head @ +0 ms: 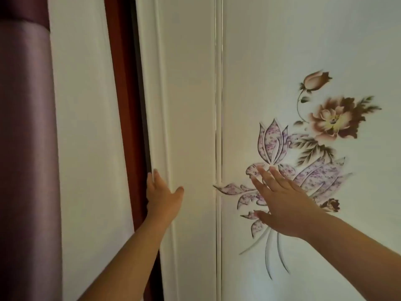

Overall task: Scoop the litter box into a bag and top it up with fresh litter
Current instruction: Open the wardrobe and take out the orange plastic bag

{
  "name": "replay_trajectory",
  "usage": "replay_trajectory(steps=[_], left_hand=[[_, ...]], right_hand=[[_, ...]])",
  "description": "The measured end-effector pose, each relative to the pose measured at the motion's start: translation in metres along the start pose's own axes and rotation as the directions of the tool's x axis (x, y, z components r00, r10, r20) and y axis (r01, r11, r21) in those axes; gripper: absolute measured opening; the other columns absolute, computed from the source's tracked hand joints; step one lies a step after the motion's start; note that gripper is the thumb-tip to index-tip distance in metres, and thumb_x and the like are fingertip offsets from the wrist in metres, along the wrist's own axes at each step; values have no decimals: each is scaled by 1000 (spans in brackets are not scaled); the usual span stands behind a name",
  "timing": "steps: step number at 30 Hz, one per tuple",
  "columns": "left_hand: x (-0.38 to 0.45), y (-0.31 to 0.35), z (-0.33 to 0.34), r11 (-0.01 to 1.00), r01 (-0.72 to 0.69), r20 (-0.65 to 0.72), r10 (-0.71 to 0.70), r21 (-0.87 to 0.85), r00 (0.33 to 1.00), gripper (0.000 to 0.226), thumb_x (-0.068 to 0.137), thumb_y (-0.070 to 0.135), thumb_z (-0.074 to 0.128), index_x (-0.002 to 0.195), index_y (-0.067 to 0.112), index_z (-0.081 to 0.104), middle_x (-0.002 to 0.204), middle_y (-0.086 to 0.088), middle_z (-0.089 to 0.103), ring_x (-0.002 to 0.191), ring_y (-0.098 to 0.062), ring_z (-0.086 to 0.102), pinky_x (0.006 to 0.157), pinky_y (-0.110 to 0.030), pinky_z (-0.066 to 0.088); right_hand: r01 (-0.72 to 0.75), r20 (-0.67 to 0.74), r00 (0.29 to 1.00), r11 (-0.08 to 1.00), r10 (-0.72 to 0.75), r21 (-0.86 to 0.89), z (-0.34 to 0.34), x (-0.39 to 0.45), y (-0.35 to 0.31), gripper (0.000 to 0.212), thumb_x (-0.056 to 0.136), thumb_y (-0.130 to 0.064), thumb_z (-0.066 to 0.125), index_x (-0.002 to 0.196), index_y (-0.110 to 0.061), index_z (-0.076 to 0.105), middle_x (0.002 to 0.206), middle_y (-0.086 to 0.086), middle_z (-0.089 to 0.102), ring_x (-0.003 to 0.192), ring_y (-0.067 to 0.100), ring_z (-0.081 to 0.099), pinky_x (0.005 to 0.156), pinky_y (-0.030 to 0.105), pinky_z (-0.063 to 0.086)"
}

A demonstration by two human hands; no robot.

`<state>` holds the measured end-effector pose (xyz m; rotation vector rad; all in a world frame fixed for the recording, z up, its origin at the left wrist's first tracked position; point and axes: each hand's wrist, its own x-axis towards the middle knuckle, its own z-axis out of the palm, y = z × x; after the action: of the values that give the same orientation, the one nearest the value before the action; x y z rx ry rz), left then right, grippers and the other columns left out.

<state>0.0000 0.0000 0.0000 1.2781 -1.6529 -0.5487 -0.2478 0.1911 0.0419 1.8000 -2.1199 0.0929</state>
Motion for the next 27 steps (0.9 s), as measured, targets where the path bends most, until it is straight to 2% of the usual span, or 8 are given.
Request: replay_trajectory(steps=[2, 6, 10, 12, 14, 20, 25, 27], left_hand=[[9, -5, -2, 996, 62, -2, -62, -64, 998, 102, 96, 34, 68, 164, 22, -7, 172, -4, -1, 157, -27, 13, 125, -44, 18], [26, -17, 0, 981, 165, 108, -154, -105, 982, 105, 96, 35, 68, 164, 21, -10, 171, -9, 8, 154, -31, 22, 124, -46, 25], [37, -24, 5, 981, 139, 71, -130, -134, 989, 101, 95, 40, 69, 164, 16, 0, 168, -11, 20, 151, -31, 31, 120, -44, 30], [44, -28, 8, 979, 133, 42, -128, -157, 991, 92, 96, 45, 67, 162, 12, 13, 162, -12, 34, 143, -31, 42, 116, -42, 37], [48, -32, 12, 983, 131, 21, -130, -130, 991, 87, 97, 50, 62, 160, 9, 18, 157, -14, 41, 138, -33, 47, 112, -43, 42], [49, -41, 19, 996, 79, -33, -80, -31, 996, 79, 98, 52, 60, 152, 6, 27, 144, -17, 49, 123, -36, 56, 96, -43, 48], [50, -42, 22, 997, 62, -44, -64, -40, 997, 80, 96, 53, 61, 152, 8, 27, 145, -15, 48, 123, -35, 56, 97, -41, 46], [50, -44, 22, 998, 53, -45, -54, -38, 998, 81, 95, 54, 64, 151, 8, 28, 144, -15, 49, 122, -37, 57, 98, -43, 48]], right_hand=[[1, 13, 1000, 1000, -1, -7, 4, 6, 0, 92, 96, -60, 46, 161, -28, -11, 163, -3, -32, 152, 22, -26, 126, 45, -1], [-29, 87, 996, 1000, 29, 6, 13, 20, 1, 95, 96, -55, 50, 160, -27, -14, 165, 0, -26, 154, 21, -19, 126, 45, 2], [-74, 106, 992, 997, 71, 17, 23, 29, 7, 94, 96, -53, 51, 161, -24, -11, 167, 2, -23, 155, 21, -15, 126, 47, 7], [-99, 126, 988, 994, 94, 36, 28, 30, 11, 93, 97, -51, 50, 161, -23, -10, 165, 0, -26, 155, 19, -14, 126, 46, 9], [-103, 126, 987, 994, 98, 35, 33, 30, 14, 92, 97, -49, 50, 161, -22, -11, 162, -3, -33, 155, 18, -14, 126, 46, 10], [-123, 96, 988, 992, 120, 25, 39, 29, 12, 87, 99, -48, 46, 161, -23, -10, 162, -4, -33, 156, 17, -9, 125, 45, 17], [-161, 140, 977, 987, 158, 11, 35, 28, 9, 84, 95, -53, 49, 161, -23, 7, 162, -2, -35, 154, 21, 17, 117, 50, 33], [-182, 160, 971, 983, 177, 15, 34, 28, 6, 85, 94, -55, 50, 161, -25, 8, 160, -3, -38, 154, 23, 19, 113, 51, 37]])
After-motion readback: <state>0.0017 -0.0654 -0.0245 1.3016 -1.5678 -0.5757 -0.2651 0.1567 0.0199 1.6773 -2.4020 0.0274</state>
